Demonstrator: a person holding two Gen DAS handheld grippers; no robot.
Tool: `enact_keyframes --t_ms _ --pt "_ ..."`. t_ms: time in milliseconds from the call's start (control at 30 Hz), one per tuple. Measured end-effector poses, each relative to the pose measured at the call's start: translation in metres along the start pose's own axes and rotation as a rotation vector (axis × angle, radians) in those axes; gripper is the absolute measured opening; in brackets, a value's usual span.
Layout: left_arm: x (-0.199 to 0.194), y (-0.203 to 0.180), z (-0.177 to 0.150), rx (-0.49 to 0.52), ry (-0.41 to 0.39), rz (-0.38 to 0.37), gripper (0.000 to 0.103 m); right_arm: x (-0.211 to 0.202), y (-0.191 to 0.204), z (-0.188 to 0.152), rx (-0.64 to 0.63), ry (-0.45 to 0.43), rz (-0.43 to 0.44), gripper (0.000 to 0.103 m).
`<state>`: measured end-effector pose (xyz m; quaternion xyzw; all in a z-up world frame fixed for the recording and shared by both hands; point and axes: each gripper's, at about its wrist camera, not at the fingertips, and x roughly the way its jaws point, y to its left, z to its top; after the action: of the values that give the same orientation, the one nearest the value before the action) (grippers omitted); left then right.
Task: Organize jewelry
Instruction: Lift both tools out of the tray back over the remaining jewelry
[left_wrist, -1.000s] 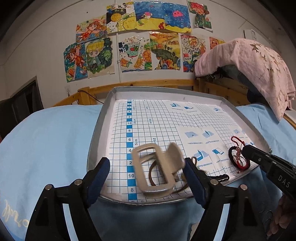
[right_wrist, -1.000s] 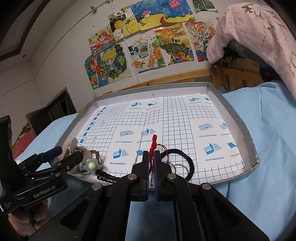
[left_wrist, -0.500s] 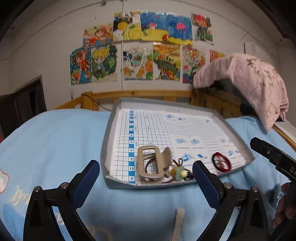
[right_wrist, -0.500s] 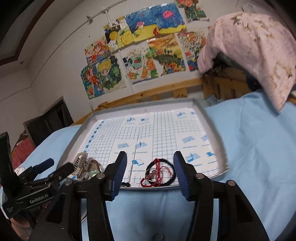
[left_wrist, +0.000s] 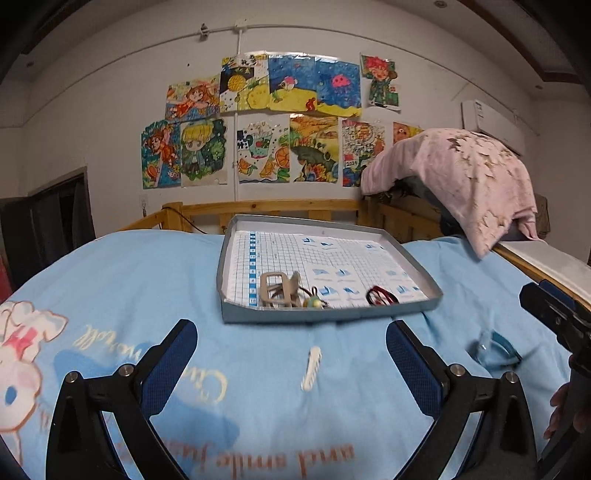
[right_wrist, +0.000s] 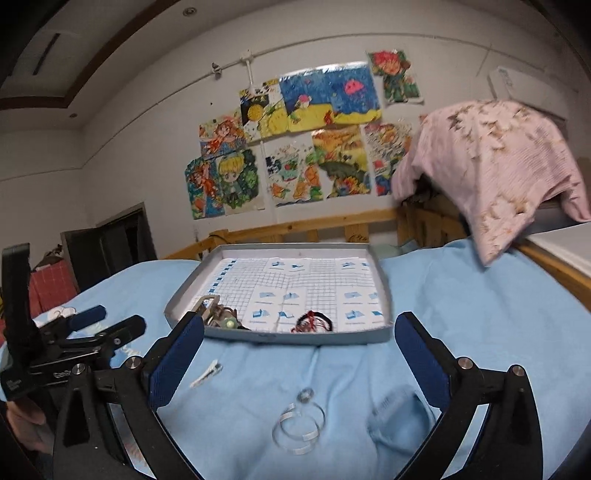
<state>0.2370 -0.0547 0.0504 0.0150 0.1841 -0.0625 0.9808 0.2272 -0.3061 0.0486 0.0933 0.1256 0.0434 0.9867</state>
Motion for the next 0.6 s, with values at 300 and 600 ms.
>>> enact_keyframes --t_ms 300,600 --pt "-0.042 0.009 -0.039 -0.021 0.041 -0.008 0.103 -0.054 -0.001 -0.031 0.019 0.026 -0.064 0.102" --pt "-0.058 0.015 -0.069 -0.025 0.076 -0.004 0.103 -0.07 0.01 -0.064 -0.005 0.096 -0.078 0.102"
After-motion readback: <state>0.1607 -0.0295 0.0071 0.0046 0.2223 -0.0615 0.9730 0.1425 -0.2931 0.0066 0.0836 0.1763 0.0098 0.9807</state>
